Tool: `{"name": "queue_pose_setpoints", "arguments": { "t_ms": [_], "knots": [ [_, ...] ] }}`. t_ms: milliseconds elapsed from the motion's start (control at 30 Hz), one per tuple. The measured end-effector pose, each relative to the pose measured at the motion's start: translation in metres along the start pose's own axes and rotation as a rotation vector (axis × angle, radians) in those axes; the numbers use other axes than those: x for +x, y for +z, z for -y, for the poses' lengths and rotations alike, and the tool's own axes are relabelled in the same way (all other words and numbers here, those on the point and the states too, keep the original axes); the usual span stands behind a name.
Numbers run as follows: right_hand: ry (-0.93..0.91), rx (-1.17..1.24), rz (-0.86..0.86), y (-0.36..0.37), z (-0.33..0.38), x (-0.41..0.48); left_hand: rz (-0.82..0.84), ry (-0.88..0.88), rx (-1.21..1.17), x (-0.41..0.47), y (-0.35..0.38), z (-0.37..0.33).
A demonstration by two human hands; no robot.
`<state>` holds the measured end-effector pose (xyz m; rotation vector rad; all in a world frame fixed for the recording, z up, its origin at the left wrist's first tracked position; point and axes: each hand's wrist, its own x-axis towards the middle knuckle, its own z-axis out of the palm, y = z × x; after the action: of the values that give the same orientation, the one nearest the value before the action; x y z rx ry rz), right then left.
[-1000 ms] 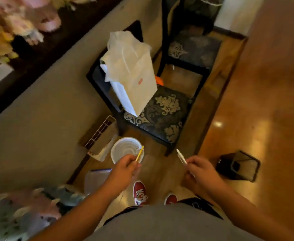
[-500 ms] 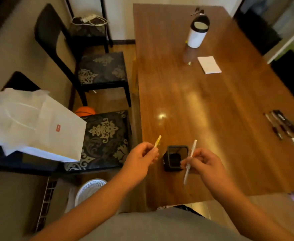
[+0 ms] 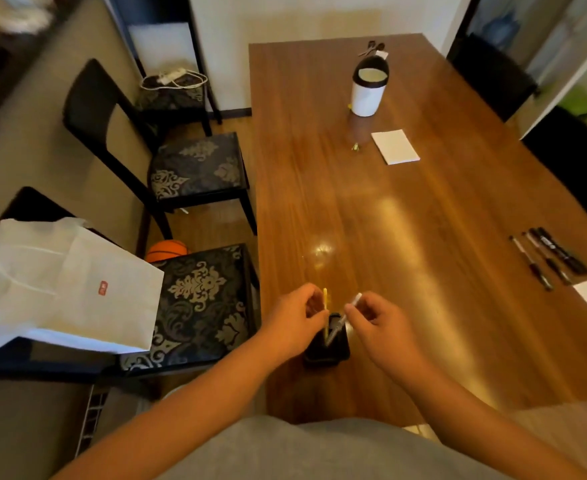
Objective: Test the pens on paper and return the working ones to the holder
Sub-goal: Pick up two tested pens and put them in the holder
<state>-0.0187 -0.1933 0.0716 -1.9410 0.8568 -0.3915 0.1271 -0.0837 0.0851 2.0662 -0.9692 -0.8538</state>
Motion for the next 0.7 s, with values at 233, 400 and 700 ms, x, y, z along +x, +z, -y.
{"name": "queue_pose_setpoints", "arguments": {
  "t_ms": [233, 400, 700],
  "knots": [
    [0.019, -0.134, 0.088, 0.003, -0.017, 0.006, 0.095, 0.049, 0.339, 0.014, 0.018, -0.002],
    [0.007, -0.205, 0.115, 0.007, -0.022, 0.007, 0.064, 0.058, 0.458, 0.016, 0.026, 0.001],
    [-0.034, -0.300, 0.110, 0.014, -0.026, 0.009, 0.059, 0.081, 0.631, 0.018, 0.031, 0.006]
  ]
}}
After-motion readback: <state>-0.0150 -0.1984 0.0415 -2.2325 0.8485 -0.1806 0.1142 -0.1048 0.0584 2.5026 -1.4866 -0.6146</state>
